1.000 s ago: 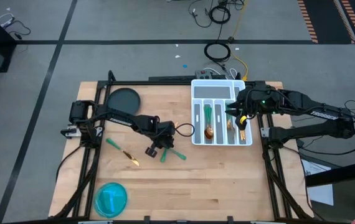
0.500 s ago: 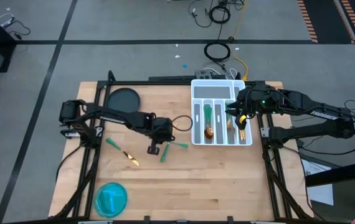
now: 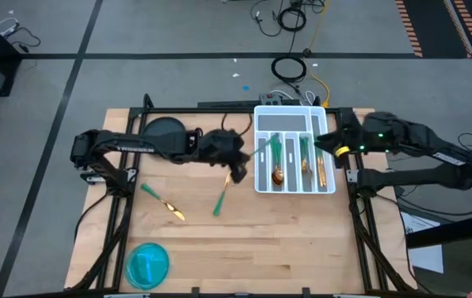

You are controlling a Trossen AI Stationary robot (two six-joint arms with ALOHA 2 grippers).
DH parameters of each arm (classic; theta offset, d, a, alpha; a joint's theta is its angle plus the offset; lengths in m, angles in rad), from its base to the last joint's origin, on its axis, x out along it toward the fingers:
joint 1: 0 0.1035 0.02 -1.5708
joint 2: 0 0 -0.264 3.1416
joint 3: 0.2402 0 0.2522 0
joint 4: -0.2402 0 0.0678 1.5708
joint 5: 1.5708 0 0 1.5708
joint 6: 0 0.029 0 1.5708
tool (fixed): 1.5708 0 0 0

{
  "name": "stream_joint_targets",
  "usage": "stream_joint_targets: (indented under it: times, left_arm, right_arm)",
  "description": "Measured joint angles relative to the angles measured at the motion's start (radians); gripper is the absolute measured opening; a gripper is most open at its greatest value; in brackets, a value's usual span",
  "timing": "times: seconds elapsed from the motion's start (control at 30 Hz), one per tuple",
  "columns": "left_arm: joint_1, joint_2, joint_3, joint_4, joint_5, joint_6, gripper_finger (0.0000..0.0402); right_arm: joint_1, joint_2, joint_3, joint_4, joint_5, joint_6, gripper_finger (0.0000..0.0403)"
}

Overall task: Sort silverware
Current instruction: Put the green fork into the silverware tray

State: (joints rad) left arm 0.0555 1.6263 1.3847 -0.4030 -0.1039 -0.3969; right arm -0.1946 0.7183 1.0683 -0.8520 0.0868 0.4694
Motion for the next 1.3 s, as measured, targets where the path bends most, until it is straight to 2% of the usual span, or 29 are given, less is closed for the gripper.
stream_joint_targets:
  times: [0.23, 0.53, 0.83, 1.13, 1.23, 1.3]
  left_arm:
    - [0.012, 0.066, 0.129, 0.085, -0.151, -0.2, 0.001]
    - [0.04, 0.284, 0.352, 0.084, -0.168, -0.296, 0.001]
    - [0.062, 0.535, 0.601, 0.148, -0.151, -0.563, 0.001]
    - [0.052, 0.73, 0.781, 0.145, -0.224, -0.826, 0.001]
    - [0.037, 0.799, 0.859, 0.227, -0.258, -0.846, 0.001]
    - [0.03, 0.851, 0.93, 0.226, -0.281, -0.842, 0.001]
  right_arm:
    - [0.0, -0.114, 0.0, -0.023, -0.002, 0.08, 0.0125]
    - [0.0, -0.161, 0.0, -0.012, 0.099, 0.127, 0.0125]
    - [0.0, -0.146, 0.0, 0.042, 0.153, 0.155, 0.0125]
    - [0.0, -0.146, 0.0, 0.075, 0.154, 0.113, 0.0125]
    - [0.0, -0.146, 0.0, 0.073, 0.149, 0.095, 0.0125]
    - [0.0, -0.147, 0.0, 0.071, 0.149, 0.086, 0.0125]
